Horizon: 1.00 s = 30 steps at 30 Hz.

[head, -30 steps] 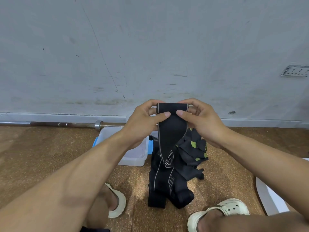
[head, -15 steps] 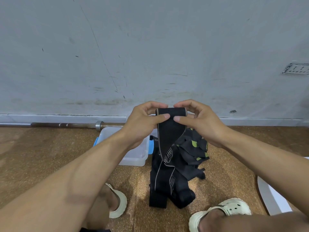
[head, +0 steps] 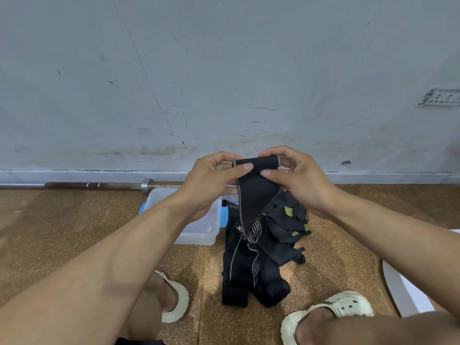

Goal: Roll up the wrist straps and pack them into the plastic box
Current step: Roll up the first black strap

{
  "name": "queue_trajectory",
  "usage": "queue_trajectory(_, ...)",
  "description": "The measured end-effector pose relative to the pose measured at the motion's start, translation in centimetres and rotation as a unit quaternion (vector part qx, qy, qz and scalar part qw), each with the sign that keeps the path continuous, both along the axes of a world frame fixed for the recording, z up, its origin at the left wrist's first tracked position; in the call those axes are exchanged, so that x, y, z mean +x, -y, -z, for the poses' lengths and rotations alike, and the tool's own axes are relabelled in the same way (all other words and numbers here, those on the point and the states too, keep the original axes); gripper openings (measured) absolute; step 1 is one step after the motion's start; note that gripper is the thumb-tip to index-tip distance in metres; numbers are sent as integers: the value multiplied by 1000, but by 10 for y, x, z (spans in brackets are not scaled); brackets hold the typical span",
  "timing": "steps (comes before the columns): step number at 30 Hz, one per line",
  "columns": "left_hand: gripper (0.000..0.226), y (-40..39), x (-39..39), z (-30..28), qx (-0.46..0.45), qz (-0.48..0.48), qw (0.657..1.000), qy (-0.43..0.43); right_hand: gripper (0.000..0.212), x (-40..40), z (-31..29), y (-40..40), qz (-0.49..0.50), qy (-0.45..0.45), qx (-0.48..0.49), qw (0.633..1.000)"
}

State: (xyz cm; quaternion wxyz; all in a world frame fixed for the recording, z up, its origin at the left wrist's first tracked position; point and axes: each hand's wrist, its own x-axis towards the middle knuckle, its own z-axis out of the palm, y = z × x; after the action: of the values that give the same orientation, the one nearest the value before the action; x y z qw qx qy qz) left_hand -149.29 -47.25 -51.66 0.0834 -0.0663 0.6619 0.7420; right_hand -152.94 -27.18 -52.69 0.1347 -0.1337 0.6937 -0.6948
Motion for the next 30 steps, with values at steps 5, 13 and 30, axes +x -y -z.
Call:
queue_trajectory(5, 23, -1, -2, 3, -41, -25, 998, -46, 32, -1, -3, -1, -27, 67, -13, 997)
queue_trajectory(13, 34, -2, -1, 0, 5, -25, 999, -23, 27, -1, -2, 1, -4, 54, -34, 998)
queue_trajectory(30, 29, -3, -3, 1, 33, -7, 999, 12, 26, -5, -2, 0, 15, 88, -73, 993)
